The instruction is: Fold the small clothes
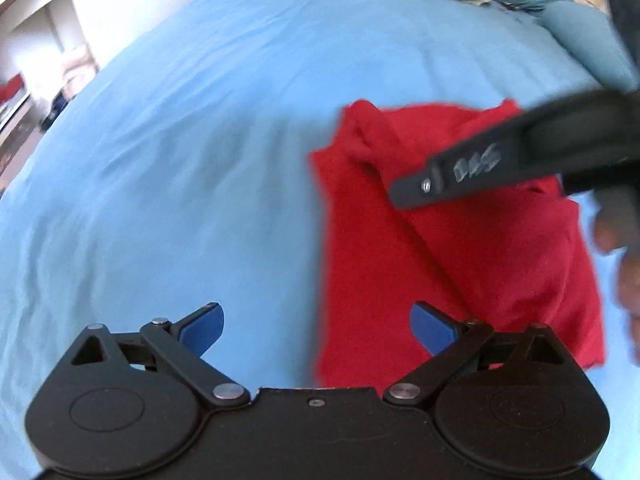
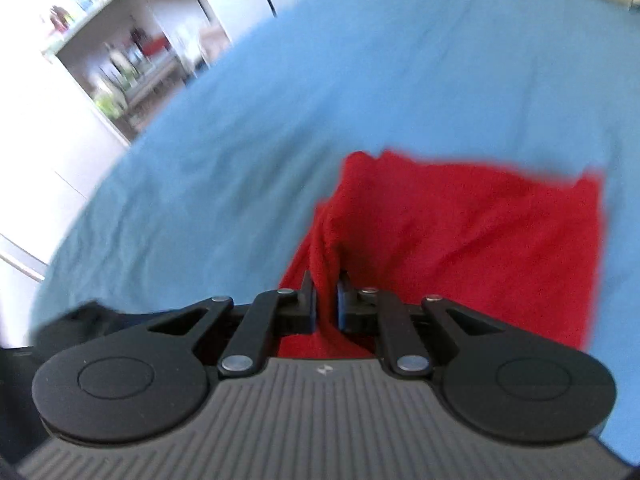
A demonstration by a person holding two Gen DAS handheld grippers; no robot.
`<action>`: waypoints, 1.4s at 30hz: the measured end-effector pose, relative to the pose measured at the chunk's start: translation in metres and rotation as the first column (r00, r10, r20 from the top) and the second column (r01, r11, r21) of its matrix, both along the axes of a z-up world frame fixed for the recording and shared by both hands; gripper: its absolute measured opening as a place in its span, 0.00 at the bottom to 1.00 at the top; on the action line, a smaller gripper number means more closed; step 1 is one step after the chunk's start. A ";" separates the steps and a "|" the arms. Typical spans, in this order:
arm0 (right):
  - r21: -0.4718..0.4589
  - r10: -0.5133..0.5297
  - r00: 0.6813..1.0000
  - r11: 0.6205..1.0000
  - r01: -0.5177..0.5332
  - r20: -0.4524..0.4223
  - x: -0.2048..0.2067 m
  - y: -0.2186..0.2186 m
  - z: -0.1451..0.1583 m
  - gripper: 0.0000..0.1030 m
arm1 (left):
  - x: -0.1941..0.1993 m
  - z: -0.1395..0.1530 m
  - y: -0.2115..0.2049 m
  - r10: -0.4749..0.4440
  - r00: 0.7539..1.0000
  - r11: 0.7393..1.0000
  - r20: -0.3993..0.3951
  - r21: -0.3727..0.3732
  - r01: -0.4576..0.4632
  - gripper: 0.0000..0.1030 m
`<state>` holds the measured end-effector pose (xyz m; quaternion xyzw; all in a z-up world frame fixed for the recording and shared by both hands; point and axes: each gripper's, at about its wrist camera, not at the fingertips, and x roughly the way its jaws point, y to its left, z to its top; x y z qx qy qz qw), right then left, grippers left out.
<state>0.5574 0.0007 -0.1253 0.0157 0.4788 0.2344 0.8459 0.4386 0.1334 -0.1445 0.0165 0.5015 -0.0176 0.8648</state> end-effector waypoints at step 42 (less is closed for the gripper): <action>0.021 -0.075 0.983 0.997 0.072 0.168 -0.147 -0.100 0.005 0.79 | -0.027 0.042 0.021 0.027 1.000 0.983 -0.001 -0.182 -0.027 0.98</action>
